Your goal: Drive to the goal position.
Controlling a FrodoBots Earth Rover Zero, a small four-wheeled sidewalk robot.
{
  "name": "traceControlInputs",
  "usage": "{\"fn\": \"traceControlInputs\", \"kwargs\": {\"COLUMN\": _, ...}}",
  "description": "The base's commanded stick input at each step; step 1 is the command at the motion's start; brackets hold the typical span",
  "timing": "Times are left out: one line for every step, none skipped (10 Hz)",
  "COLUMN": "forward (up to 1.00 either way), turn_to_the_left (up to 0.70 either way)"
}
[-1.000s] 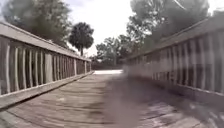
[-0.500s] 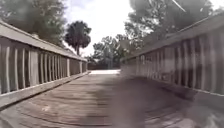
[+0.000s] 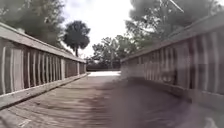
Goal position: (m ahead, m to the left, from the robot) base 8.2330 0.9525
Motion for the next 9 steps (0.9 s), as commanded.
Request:
{"fn": "traceControlInputs", "kwargs": {"forward": 0.7, "turn_to_the_left": 0.0}}
{"fn": "traceControlInputs", "kwargs": {"forward": 0.7, "turn_to_the_left": 0.0}}
{"fn": "traceControlInputs", "kwargs": {"forward": 0.7, "turn_to_the_left": 0.0}}
{"fn": "traceControlInputs", "kwargs": {"forward": 0.7, "turn_to_the_left": 0.0}}
{"fn": "traceControlInputs", "kwargs": {"forward": 0.7, "turn_to_the_left": 0.0}}
{"fn": "traceControlInputs", "kwargs": {"forward": 0.7, "turn_to_the_left": 0.0}}
{"fn": "traceControlInputs", "kwargs": {"forward": 0.7, "turn_to_the_left": 0.0}}
{"fn": "traceControlInputs", "kwargs": {"forward": 0.7, "turn_to_the_left": 0.0}}
{"fn": "traceControlInputs", "kwargs": {"forward": 0.7, "turn_to_the_left": 0.0}}
